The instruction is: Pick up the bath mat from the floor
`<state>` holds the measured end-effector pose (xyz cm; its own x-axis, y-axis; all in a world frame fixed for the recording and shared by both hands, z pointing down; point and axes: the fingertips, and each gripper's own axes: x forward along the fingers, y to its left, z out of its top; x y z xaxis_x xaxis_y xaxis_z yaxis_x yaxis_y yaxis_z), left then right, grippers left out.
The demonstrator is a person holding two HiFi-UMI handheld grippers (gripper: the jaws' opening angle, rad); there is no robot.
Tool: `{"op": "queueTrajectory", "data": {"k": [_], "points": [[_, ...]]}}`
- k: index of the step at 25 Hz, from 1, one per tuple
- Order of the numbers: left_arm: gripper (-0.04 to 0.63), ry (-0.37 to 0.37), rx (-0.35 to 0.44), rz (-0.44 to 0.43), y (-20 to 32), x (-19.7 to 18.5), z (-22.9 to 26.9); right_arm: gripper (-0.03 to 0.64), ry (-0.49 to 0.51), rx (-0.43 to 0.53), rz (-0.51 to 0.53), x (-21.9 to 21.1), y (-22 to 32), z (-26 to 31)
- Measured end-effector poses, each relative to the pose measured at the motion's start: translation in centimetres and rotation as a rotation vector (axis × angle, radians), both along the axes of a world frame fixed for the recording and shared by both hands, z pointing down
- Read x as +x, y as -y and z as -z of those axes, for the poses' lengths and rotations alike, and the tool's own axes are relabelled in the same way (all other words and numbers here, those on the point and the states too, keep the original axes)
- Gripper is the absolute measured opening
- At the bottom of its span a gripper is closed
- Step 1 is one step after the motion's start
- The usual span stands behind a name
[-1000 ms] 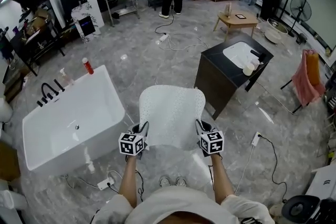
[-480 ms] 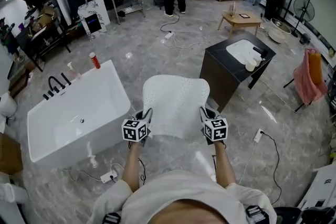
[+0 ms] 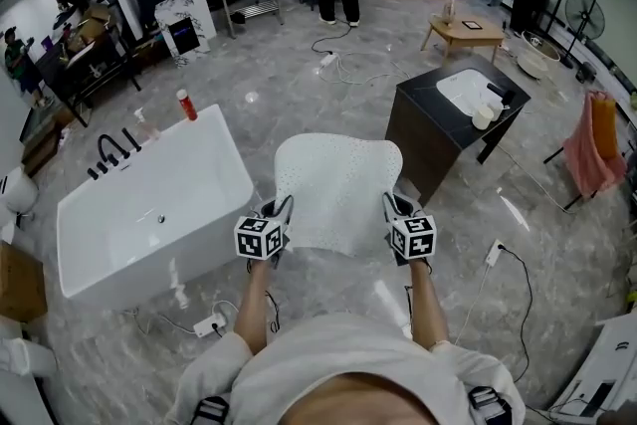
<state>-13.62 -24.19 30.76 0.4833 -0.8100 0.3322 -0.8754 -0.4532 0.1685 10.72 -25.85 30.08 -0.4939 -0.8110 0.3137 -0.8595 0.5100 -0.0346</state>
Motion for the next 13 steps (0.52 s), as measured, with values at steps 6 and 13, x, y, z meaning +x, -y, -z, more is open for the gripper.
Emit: {"op": "queueTrajectory", "data": {"k": [6,13], "points": [[0.029,-0.006,-0.012,-0.001,-0.4,0.1,-0.7,0.029,0.007,-0.011,0.004,0.0,-0.4,-0.4],[0.029,-0.006,-0.026,-0.016,-0.5,0.5,-1.6,0.029,-0.005,-0.037,0.008,-0.5,-0.9,-1.6]]}}
